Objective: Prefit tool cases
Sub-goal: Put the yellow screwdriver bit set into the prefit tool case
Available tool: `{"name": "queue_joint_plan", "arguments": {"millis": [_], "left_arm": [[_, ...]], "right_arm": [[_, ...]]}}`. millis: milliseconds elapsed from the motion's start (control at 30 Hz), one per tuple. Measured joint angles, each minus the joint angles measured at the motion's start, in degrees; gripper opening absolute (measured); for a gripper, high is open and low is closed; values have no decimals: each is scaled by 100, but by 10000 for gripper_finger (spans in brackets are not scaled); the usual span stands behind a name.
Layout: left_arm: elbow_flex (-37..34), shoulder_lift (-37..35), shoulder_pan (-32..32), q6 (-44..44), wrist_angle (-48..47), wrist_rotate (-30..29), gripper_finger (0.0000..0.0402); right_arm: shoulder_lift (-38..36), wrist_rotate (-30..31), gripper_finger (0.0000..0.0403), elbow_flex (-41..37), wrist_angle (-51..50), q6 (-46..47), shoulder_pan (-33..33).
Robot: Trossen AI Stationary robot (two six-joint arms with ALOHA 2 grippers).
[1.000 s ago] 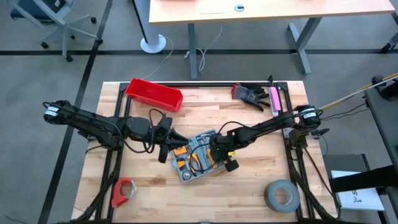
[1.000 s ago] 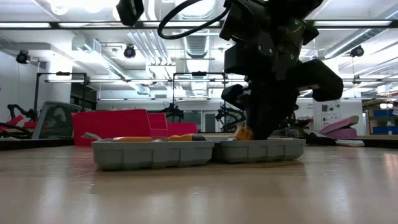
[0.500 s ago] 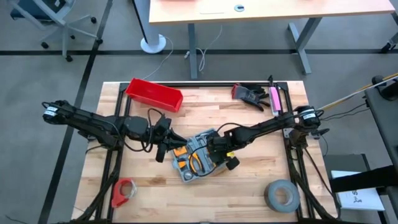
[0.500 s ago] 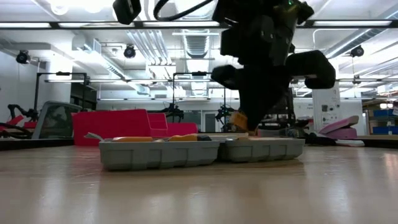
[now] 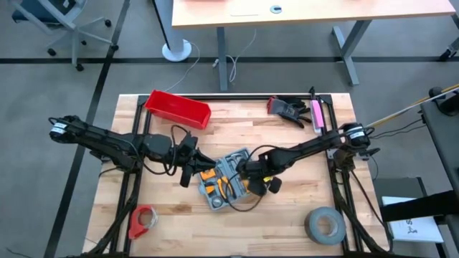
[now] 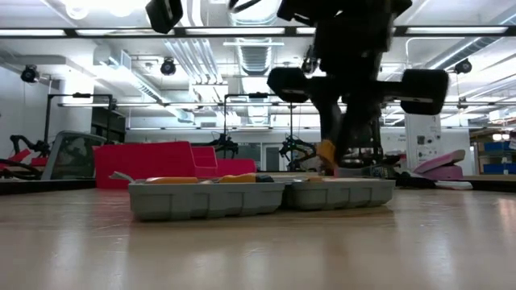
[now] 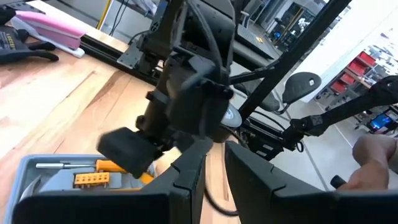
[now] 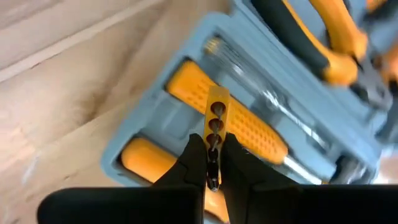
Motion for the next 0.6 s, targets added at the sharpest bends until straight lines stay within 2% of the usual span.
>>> {"name": "queue_joint_plan", "arguments": {"millis": [133,433,600], "left_arm": [[0,9,0,-42,0,0,66],[0,11,0,-127,0,2,66],[0,11,0,-127,0,2,66]], "right_arm": [[0,18,11,0,7,-566,120],[0,193,12,-52,-10,-820,125],[0,564,13,-174,-127,-1257,166]]}}
